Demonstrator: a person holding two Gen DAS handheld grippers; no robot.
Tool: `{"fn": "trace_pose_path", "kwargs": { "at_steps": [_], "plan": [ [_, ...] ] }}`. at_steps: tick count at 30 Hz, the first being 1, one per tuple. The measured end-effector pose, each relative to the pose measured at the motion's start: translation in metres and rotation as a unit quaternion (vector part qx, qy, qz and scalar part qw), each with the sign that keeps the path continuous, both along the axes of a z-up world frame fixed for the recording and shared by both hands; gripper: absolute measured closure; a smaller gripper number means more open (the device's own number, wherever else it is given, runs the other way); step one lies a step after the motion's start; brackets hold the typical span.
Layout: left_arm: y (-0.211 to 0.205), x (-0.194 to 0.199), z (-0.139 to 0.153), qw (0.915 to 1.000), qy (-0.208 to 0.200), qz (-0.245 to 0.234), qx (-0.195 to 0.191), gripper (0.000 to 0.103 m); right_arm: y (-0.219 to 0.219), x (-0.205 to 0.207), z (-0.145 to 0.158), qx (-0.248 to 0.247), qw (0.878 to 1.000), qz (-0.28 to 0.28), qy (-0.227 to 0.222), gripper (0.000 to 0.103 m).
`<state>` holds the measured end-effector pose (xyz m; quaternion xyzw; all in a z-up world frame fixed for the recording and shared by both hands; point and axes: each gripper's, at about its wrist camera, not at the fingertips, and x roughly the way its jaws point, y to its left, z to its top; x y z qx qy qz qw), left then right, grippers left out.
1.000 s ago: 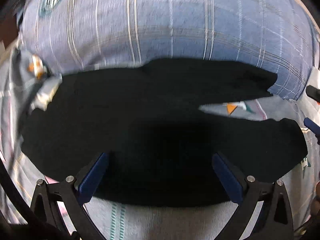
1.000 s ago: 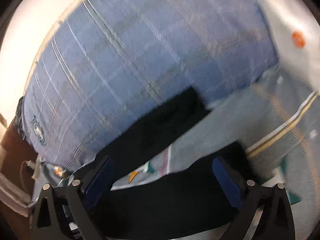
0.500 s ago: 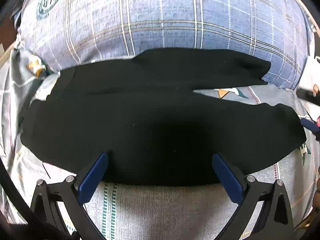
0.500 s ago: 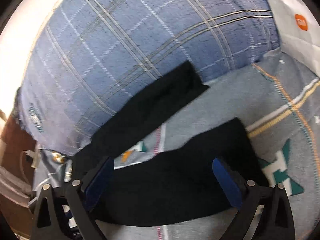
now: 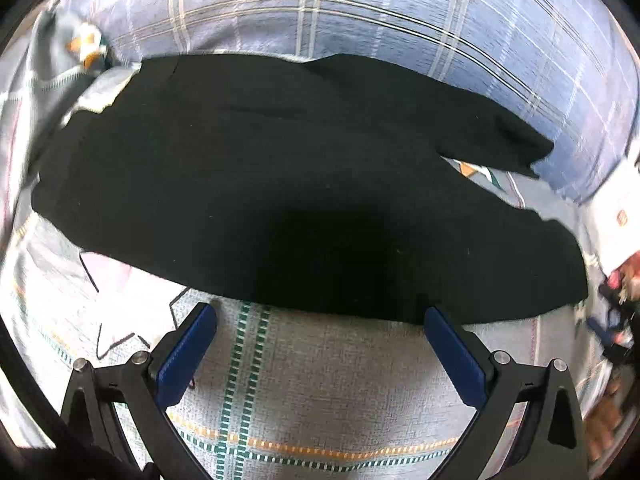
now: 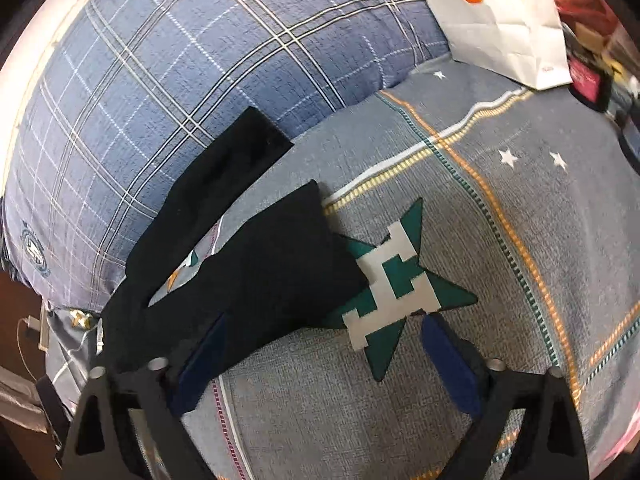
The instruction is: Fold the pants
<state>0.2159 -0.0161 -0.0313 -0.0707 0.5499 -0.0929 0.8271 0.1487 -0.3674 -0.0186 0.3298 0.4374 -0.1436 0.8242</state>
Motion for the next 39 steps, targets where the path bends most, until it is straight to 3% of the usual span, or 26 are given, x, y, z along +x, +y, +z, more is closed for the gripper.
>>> {"fn": "trace_pose_path", "kwargs": {
  "at_steps": [3,5,6,7,8,10,14,16,19,20,23,27,29,30,31,33,35,39],
  "plan": [
    [-0.005,-0.003,0.000,0.9999,-0.008,-0.007,0.003,0.000,0.005,0.017,-0.007,0.010,1.000,0.025,0.008,0.019],
    [-0.008,-0.003,-0.002,0.9998,-0.013,-0.011,0.004,0.000,0.008,0.032,-0.011,-0.015,0.999,0.028,0.029,0.033],
    [-0.010,-0.004,-0.003,0.9998,-0.013,-0.014,0.012,0.000,0.011,0.041,-0.009,-0.052,0.997,0.025,0.045,0.050],
    [-0.011,-0.005,-0.004,0.9995,-0.016,-0.017,0.020,0.000,0.013,0.044,-0.008,-0.072,0.996,0.022,0.056,0.077],
    [-0.014,-0.004,-0.005,0.9992,-0.020,-0.020,0.027,0.000,0.012,0.045,-0.008,-0.079,0.995,0.021,0.059,0.086],
    [-0.017,-0.004,-0.006,0.9988,-0.023,-0.023,0.037,0.000,0.011,0.030,-0.002,-0.084,0.996,0.012,0.041,0.095],
    [-0.019,-0.002,-0.006,0.9994,-0.013,-0.017,0.026,0.000,0.006,-0.021,0.020,-0.105,0.994,-0.028,-0.009,0.098],
    [-0.017,-0.002,-0.007,0.9995,-0.012,-0.015,0.026,0.000,0.006,-0.032,0.013,-0.108,0.993,-0.036,0.008,0.098],
    [-0.026,-0.003,-0.007,0.9979,-0.017,-0.025,0.057,0.000,-0.001,-0.020,-0.012,-0.071,0.995,-0.020,0.064,0.098],
    [-0.028,-0.003,-0.007,0.9976,-0.018,-0.025,0.061,0.000,-0.002,-0.023,-0.008,-0.068,0.996,-0.027,0.052,0.098],
    [-0.033,-0.004,-0.007,0.9972,-0.020,-0.025,0.067,0.000,-0.008,-0.031,0.010,-0.060,0.998,-0.036,0.004,0.095],
    [-0.034,-0.006,-0.006,0.9971,-0.019,-0.027,0.069,0.000,-0.011,-0.042,0.033,-0.092,0.993,-0.069,-0.033,0.084],
    [-0.035,-0.006,-0.006,0.9970,-0.018,-0.027,0.071,0.000,-0.008,-0.037,0.040,-0.114,0.990,-0.066,-0.044,0.061],
    [-0.035,-0.005,-0.006,0.9970,-0.019,-0.025,0.071,0.000,-0.005,-0.034,0.045,-0.125,0.989,-0.061,-0.051,0.028],
    [-0.034,-0.004,-0.007,0.9969,-0.019,-0.025,0.071,0.000,-0.002,-0.034,0.048,-0.131,0.988,-0.057,-0.064,0.014],
    [-0.032,-0.005,-0.006,0.9972,-0.019,-0.026,0.068,0.000,0.009,-0.034,0.060,-0.152,0.982,-0.047,-0.102,0.013],
    [-0.028,-0.005,-0.005,0.9980,-0.017,-0.024,0.057,0.000,0.018,-0.029,0.062,-0.162,0.980,-0.036,-0.107,0.011],
    [-0.020,-0.006,0.007,0.9988,-0.034,-0.017,0.029,0.000,0.025,-0.014,0.063,-0.118,0.985,0.006,-0.128,0.011]
  ]
}}
